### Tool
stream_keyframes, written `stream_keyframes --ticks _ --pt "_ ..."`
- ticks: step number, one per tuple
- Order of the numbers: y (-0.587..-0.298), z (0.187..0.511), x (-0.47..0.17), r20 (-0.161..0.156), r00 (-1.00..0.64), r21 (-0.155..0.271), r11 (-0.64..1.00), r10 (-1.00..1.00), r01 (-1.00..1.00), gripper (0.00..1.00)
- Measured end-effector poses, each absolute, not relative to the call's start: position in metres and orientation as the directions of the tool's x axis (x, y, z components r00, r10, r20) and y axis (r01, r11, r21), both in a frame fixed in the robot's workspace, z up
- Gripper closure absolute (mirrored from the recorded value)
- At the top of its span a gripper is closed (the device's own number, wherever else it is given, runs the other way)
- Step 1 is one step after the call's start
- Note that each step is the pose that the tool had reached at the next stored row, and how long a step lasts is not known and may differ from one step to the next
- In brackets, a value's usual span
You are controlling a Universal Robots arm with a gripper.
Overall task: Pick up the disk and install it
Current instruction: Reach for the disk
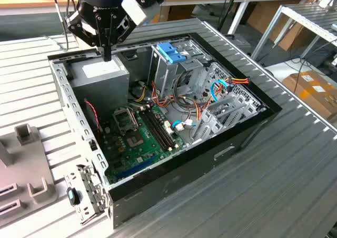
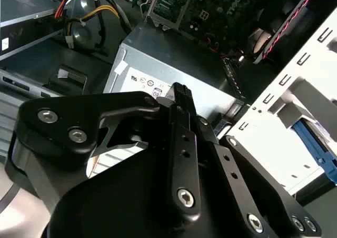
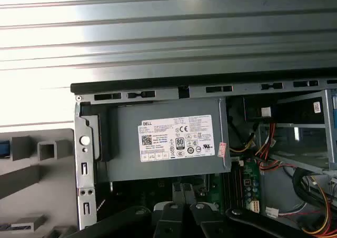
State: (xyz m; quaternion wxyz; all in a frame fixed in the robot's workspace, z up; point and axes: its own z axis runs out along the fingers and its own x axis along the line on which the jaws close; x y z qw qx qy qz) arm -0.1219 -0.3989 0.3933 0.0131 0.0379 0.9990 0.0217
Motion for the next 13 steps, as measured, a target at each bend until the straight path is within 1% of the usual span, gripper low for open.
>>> stream_keyframes --ticks 13 --pt "-0.3989 0.3933 -0.1227 -0.024 -0.997 0.044 0.996 0.076 0.075 0.89"
